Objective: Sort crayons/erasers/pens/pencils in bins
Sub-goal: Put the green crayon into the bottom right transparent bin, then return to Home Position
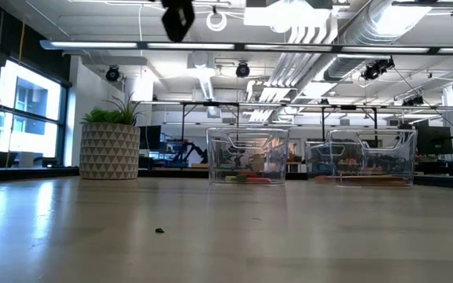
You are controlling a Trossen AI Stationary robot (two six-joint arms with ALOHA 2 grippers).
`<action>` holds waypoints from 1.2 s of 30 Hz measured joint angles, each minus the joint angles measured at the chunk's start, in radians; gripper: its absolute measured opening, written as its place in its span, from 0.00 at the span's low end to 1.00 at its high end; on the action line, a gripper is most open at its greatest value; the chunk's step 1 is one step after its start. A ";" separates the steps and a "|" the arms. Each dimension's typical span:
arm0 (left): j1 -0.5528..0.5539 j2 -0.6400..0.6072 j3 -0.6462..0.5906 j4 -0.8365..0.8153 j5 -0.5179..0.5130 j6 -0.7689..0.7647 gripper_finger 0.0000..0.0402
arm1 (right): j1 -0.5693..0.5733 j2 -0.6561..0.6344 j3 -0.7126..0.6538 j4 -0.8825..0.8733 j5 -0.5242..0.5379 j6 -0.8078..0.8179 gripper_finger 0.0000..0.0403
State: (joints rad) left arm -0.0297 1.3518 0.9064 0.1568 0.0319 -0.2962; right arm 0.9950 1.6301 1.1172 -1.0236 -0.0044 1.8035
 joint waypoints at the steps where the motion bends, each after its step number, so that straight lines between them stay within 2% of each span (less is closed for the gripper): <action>1: -0.002 -0.024 -0.017 -0.004 -0.008 0.000 0.00 | 0.000 0.002 0.000 0.006 0.000 0.013 0.03; 11: -0.032 -0.260 -0.229 0.004 -0.121 -0.015 0.00 | -0.010 0.002 0.000 0.021 -0.007 0.151 0.07; 21: -0.037 -0.490 -0.417 0.009 -0.153 -0.015 0.00 | -0.040 0.001 0.000 0.027 -0.027 0.153 0.32; 26: -0.037 -0.622 -0.498 -0.001 -0.158 -0.015 0.00 | -0.053 0.000 0.000 0.027 -0.022 0.173 0.38; 30: -0.037 -0.731 -0.553 -0.024 -0.164 -0.016 0.00 | -0.053 -0.011 0.000 0.028 0.017 0.222 0.39; 36: -0.037 -0.885 -0.637 -0.037 -0.201 -0.009 0.00 | -0.053 -0.074 0.000 0.023 0.139 0.286 0.37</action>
State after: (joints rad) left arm -0.0662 0.4671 0.2697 0.1198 -0.1695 -0.3056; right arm 0.9421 1.5558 1.1172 -1.0004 0.1349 2.0893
